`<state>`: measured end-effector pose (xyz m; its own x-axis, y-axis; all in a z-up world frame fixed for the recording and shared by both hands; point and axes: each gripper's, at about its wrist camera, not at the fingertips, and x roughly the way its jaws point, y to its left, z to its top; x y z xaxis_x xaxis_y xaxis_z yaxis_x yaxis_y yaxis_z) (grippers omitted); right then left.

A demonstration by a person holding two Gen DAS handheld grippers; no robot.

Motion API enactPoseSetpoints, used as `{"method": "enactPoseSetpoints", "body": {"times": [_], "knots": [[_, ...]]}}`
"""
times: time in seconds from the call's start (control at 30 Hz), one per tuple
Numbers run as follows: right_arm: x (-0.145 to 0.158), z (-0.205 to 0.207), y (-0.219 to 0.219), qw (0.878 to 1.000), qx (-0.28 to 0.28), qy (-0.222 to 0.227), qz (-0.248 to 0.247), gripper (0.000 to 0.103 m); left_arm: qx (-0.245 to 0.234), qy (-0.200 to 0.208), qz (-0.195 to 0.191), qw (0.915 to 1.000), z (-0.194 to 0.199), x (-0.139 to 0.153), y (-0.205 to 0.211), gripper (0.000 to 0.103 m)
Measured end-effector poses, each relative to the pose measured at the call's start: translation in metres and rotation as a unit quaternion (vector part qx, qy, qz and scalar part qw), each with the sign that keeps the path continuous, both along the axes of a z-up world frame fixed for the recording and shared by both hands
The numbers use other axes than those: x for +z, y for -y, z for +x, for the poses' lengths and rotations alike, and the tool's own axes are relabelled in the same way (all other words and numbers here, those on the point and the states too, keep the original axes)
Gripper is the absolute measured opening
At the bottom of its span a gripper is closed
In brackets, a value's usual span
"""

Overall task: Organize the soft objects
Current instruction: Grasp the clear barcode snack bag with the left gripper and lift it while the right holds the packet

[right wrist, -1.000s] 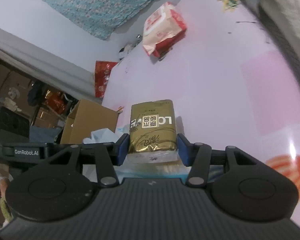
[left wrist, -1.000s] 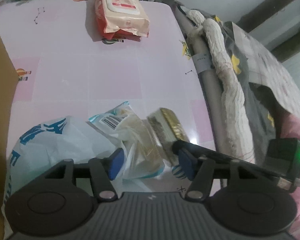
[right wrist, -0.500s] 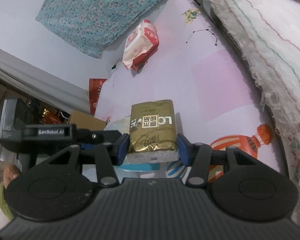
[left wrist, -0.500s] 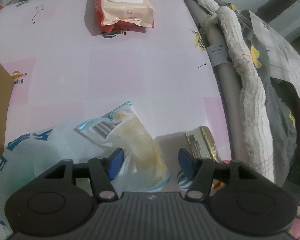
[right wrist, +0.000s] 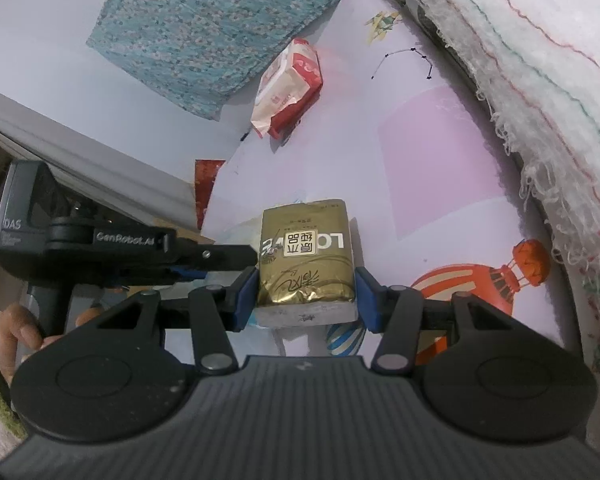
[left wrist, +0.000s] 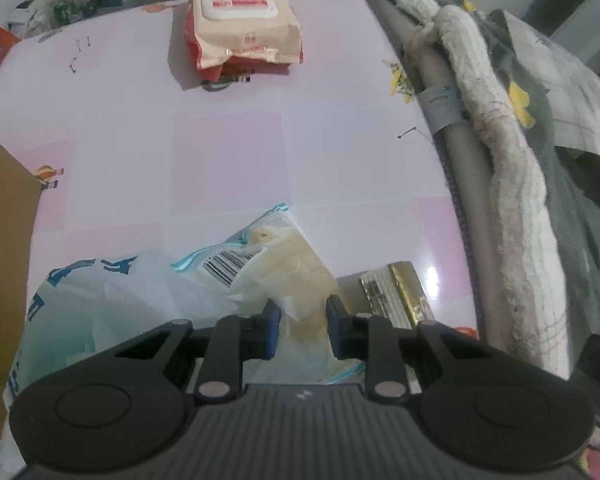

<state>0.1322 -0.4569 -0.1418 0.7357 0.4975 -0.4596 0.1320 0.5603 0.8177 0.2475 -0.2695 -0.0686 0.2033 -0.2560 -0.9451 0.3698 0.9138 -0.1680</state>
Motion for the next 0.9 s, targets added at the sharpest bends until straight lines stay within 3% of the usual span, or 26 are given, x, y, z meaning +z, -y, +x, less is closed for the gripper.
{"method": "enactPoseSetpoints", "body": {"times": [0.13, 0.4, 0.53, 0.7, 0.9], "knots": [[0.002, -0.004, 0.005, 1.000, -0.004, 0.009, 0.012, 0.050, -0.005, 0.011, -0.029, 0.9995, -0.011, 0.023, -0.013, 0.024], [0.021, -0.013, 0.009, 0.999, -0.014, 0.036, 0.013, 0.050, 0.028, -0.018, -0.130, 0.9910, -0.014, 0.063, -0.058, 0.025], [0.030, -0.019, 0.005, 0.999, -0.011, 0.044, 0.011, 0.050, 0.037, -0.012, -0.143, 0.9890, -0.018, 0.074, -0.074, 0.029], [0.041, -0.022, -0.005, 0.999, -0.009, 0.048, -0.019, 0.050, 0.048, -0.018, -0.140, 0.9889, -0.023, 0.063, -0.080, 0.041], [0.041, -0.032, -0.004, 0.998, -0.022, 0.047, -0.045, 0.050, 0.012, -0.020, -0.128, 0.9915, -0.042, 0.050, -0.065, 0.048]]}}
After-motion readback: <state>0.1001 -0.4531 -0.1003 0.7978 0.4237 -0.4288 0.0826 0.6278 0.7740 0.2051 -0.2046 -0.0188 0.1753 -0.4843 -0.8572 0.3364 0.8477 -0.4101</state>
